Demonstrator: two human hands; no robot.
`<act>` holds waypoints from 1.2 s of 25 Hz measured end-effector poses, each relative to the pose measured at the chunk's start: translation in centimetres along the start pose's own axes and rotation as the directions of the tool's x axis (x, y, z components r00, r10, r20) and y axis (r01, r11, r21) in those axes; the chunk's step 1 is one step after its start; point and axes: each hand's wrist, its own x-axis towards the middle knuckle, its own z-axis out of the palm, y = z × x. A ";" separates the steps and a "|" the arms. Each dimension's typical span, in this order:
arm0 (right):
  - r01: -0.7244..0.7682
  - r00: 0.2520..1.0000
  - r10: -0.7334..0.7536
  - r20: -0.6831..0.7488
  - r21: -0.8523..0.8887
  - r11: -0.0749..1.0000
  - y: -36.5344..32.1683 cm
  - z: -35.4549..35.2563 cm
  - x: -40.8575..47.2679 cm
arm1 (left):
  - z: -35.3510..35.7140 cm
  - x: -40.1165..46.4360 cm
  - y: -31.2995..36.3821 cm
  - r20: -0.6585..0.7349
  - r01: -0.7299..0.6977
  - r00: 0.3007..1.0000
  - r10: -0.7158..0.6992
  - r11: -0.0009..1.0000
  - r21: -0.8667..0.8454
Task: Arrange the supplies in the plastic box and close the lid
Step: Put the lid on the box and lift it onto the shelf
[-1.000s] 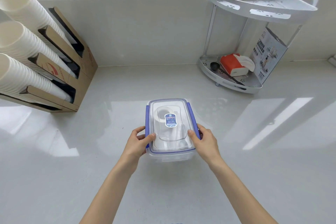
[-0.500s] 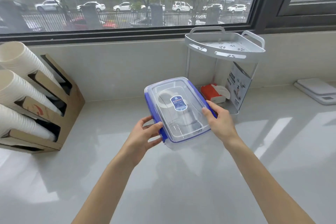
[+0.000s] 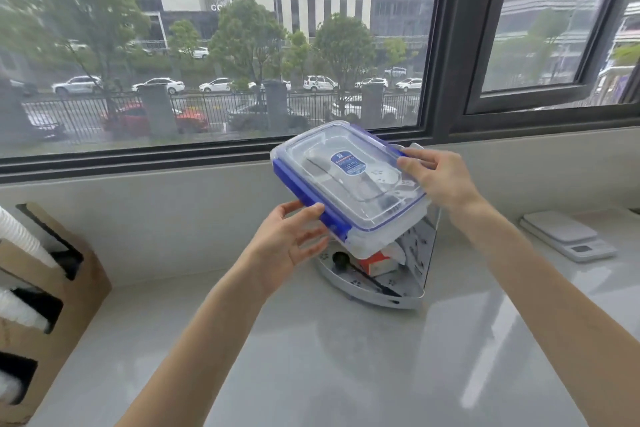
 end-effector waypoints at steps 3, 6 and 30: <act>0.001 1.000 0.000 -0.029 0.041 0.999 -0.2 -1.5 4.5 | 2.5 3.0 1.6 0.019 -0.026 0.999 0.025 1.000 0.009; 0.012 0.999 -0.010 -0.048 0.032 0.999 0.2 -2.4 8.5 | 4.3 6.2 2.8 0.024 -0.043 0.999 0.043 0.999 -0.010; -0.047 0.996 0.065 0.064 -0.258 0.965 7.1 -1.4 18.9 | 5.1 15.8 0.4 0.165 0.156 0.978 -0.129 0.974 -0.162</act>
